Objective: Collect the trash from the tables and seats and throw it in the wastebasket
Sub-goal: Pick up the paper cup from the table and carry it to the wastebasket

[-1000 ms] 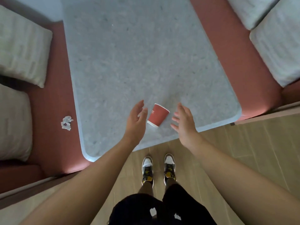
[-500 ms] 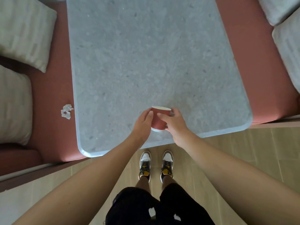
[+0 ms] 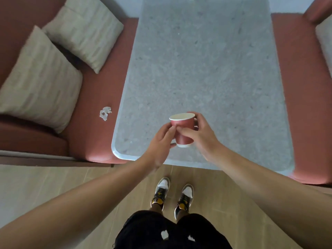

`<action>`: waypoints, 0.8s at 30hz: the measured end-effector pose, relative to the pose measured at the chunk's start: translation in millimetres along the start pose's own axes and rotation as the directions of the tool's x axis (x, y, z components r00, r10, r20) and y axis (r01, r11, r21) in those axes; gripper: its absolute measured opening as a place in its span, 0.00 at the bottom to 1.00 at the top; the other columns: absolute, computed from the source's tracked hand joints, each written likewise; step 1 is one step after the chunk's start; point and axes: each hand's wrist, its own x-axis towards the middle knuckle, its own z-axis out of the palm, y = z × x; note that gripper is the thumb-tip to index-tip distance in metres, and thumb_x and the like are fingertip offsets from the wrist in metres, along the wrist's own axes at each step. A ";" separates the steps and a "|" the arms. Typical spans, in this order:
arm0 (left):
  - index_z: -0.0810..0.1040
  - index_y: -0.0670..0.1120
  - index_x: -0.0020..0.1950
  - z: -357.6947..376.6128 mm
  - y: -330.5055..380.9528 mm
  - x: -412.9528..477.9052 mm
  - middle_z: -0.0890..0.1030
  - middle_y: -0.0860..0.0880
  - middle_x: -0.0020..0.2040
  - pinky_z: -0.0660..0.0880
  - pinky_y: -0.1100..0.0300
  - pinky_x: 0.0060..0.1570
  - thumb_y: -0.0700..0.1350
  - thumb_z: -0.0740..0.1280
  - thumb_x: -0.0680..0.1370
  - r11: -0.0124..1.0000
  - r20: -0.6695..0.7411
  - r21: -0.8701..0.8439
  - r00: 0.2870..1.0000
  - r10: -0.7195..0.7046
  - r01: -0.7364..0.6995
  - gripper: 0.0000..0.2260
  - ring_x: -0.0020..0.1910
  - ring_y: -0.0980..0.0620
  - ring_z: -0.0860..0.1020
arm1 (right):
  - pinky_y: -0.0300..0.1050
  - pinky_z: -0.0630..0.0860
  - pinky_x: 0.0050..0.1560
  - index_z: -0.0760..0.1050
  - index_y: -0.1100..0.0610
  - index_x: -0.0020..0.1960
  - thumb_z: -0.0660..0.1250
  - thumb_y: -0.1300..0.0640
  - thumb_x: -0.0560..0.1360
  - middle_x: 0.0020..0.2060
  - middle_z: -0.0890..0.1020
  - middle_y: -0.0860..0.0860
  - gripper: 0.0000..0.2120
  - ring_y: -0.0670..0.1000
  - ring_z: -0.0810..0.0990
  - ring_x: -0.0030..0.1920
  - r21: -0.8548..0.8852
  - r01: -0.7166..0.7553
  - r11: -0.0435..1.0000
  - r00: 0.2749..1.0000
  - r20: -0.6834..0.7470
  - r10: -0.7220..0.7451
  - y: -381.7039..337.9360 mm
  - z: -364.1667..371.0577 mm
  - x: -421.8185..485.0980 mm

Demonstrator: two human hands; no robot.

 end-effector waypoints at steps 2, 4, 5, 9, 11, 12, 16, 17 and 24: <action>0.72 0.53 0.76 -8.8 7.8 -20.1 0.79 0.50 0.70 0.79 0.56 0.65 0.52 0.56 0.89 0.999 -0.035 -0.009 0.999 0.036 -0.036 0.16 0.67 0.55 0.80 | 0.36 0.80 0.49 0.74 0.45 0.67 0.79 0.48 0.67 0.59 0.82 0.47 0.30 0.39 0.84 0.52 -0.010 0.047 0.999 0.997 0.056 -0.047 -17.1 11.2 -9.2; 0.72 0.54 0.76 -16.5 12.1 -40.1 0.80 0.53 0.70 0.78 0.54 0.67 0.55 0.58 0.88 0.996 -0.069 -0.036 0.995 0.075 -0.078 0.17 0.67 0.57 0.80 | 0.37 0.80 0.50 0.74 0.44 0.68 0.78 0.48 0.68 0.59 0.83 0.47 0.30 0.41 0.84 0.55 -0.016 0.086 0.996 0.990 0.109 -0.083 -32.3 21.7 -19.9; 0.72 0.55 0.76 -20.5 14.0 -50.7 0.80 0.54 0.69 0.78 0.55 0.66 0.57 0.59 0.87 0.993 -0.084 -0.052 0.992 0.098 -0.103 0.18 0.67 0.58 0.80 | 0.37 0.81 0.51 0.73 0.43 0.68 0.78 0.48 0.68 0.60 0.83 0.47 0.30 0.42 0.84 0.56 -0.019 0.103 0.995 0.985 0.138 -0.099 -39.6 27.7 -26.1; 0.75 0.59 0.73 -38.9 22.1 -92.9 0.83 0.58 0.66 0.77 0.55 0.66 0.64 0.62 0.80 0.973 -0.162 -0.094 0.967 0.196 -0.213 0.23 0.67 0.58 0.80 | 0.41 0.82 0.52 0.73 0.43 0.68 0.77 0.49 0.69 0.60 0.83 0.49 0.28 0.46 0.84 0.58 0.006 0.186 0.983 0.959 0.216 -0.182 -63.2 57.4 -53.9; 0.75 0.60 0.73 -49.3 25.3 -112.4 0.82 0.57 0.67 0.75 0.53 0.68 0.65 0.62 0.79 0.957 -0.218 -0.117 0.947 0.235 -0.265 0.23 0.68 0.56 0.80 | 0.45 0.82 0.52 0.74 0.48 0.68 0.76 0.53 0.71 0.59 0.84 0.51 0.27 0.49 0.85 0.58 0.044 0.200 0.979 0.950 0.236 -0.204 -71.2 75.5 -66.8; 0.76 0.60 0.73 -54.0 26.7 -121.2 0.82 0.56 0.68 0.75 0.52 0.69 0.64 0.62 0.80 0.949 -0.244 -0.130 0.937 0.250 -0.287 0.23 0.69 0.55 0.79 | 0.47 0.83 0.51 0.75 0.50 0.68 0.76 0.54 0.72 0.58 0.84 0.52 0.26 0.50 0.85 0.58 0.067 0.190 0.980 0.946 0.255 -0.201 -74.6 84.4 -72.7; 0.75 0.57 0.75 -77.0 26.1 -160.6 0.80 0.52 0.71 0.73 0.46 0.74 0.62 0.63 0.82 0.911 -0.375 -0.171 0.880 0.292 -0.375 0.22 0.73 0.51 0.77 | 0.47 0.83 0.49 0.77 0.56 0.67 0.73 0.56 0.75 0.57 0.86 0.56 0.21 0.55 0.86 0.56 0.148 0.115 0.982 0.905 0.392 -0.165 -87.5 127.2 -95.5; 0.75 0.56 0.76 -83.7 24.2 -170.9 0.80 0.51 0.72 0.71 0.43 0.75 0.62 0.63 0.82 0.902 -0.417 -0.180 0.861 0.292 -0.393 0.23 0.73 0.49 0.77 | 0.52 0.83 0.51 0.77 0.57 0.68 0.72 0.56 0.75 0.58 0.85 0.58 0.21 0.57 0.86 0.57 0.159 0.099 0.982 0.891 0.426 -0.159 -90.5 139.6 -101.0; 0.72 0.52 0.78 -146.7 1.2 -245.2 0.79 0.49 0.74 0.68 0.38 0.76 0.69 0.67 0.78 0.862 -0.636 -0.197 0.731 0.249 -0.466 0.34 0.75 0.47 0.75 | 0.70 0.75 0.66 0.77 0.60 0.68 0.73 0.53 0.73 0.60 0.82 0.68 0.25 0.66 0.82 0.58 0.164 0.034 0.986 0.802 0.584 -0.125 -101.8 240.0 -140.4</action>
